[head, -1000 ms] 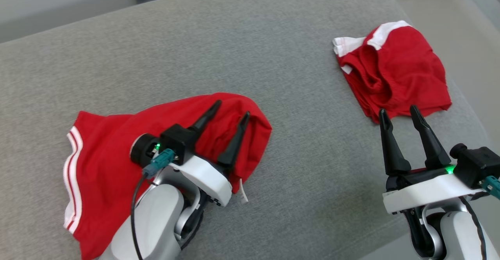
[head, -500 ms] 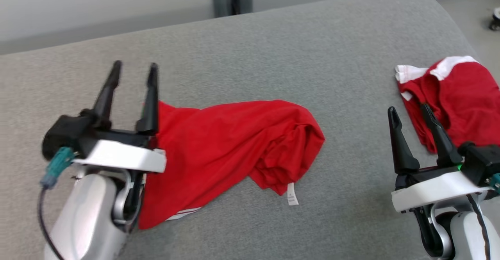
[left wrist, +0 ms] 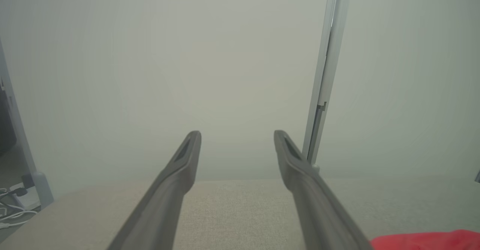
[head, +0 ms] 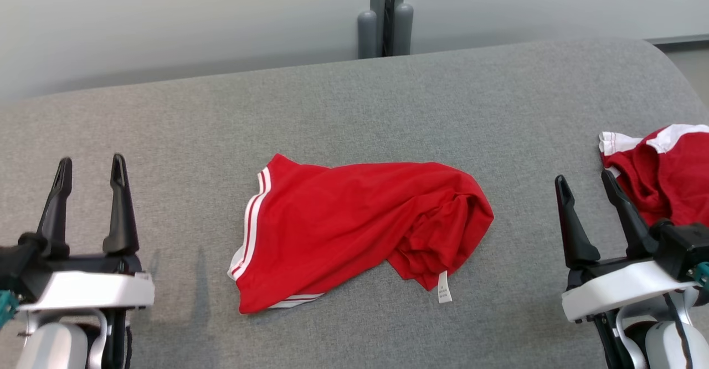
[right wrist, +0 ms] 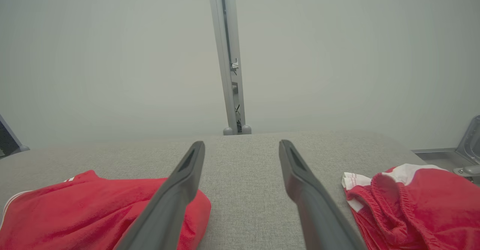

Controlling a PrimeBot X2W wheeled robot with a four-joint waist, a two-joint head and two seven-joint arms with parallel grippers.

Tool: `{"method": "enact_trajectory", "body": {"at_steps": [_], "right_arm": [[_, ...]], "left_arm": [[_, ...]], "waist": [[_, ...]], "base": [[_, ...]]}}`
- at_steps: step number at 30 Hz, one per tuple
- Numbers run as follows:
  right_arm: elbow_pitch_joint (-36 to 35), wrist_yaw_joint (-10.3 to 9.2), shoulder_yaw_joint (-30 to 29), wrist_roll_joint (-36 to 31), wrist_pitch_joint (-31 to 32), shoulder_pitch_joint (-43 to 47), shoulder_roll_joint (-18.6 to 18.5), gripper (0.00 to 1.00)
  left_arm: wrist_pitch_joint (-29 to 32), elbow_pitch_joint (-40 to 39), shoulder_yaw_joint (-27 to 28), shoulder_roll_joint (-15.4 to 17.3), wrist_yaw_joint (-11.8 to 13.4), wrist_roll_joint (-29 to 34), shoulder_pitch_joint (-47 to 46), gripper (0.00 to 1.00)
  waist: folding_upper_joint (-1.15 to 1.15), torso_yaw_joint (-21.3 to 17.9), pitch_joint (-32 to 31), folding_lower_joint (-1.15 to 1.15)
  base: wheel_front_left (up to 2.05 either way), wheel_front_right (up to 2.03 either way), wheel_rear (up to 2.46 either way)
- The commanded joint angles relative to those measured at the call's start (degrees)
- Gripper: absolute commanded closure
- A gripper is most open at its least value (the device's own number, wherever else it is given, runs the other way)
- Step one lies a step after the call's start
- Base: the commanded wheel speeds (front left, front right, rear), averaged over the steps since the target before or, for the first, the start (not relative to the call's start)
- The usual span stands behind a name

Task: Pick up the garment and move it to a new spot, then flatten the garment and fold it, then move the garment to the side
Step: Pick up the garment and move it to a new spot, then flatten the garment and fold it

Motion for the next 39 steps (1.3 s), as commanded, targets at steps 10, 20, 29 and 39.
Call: {"method": "enact_trajectory", "body": {"at_steps": [10, 20, 29, 39], "right_arm": [[-1.4, 0.01, -0.8, -1.6, 2.1, 3.3, -0.3, 0.0], [-2.5, 0.01, -1.1, -1.9, 3.0, 5.6, -0.3, 0.0], [-2.9, 0.01, -1.2, -1.8, 3.4, 6.2, -0.3, 0.0], [-3.2, 0.01, -1.1, -1.8, 3.5, 5.8, -0.3, 0.0]], "left_arm": [[1.9, -4.5, -0.3, 1.3, 0.5, 1.8, 9.1, 0.0], [6.3, -6.3, -0.8, 2.2, 1.4, 1.3, 14.1, 0.0], [7.6, -7.0, -1.3, 2.2, 1.7, 0.7, 14.7, 0.0], [7.3, -7.1, -1.8, 2.5, 2.0, 0.7, 13.6, 0.0]], "waist": [[0.0, 1.7, -4.1, 0.0], [0.0, 2.2, -6.6, 0.0], [0.0, 2.2, -6.9, 0.0], [0.0, 2.4, -6.4, 0.0]], "base": [[0.0, 0.0, 0.0], [0.0, 0.0, 0.0], [0.0, 0.0, 0.0], [0.0, 0.0, 0.0]]}}
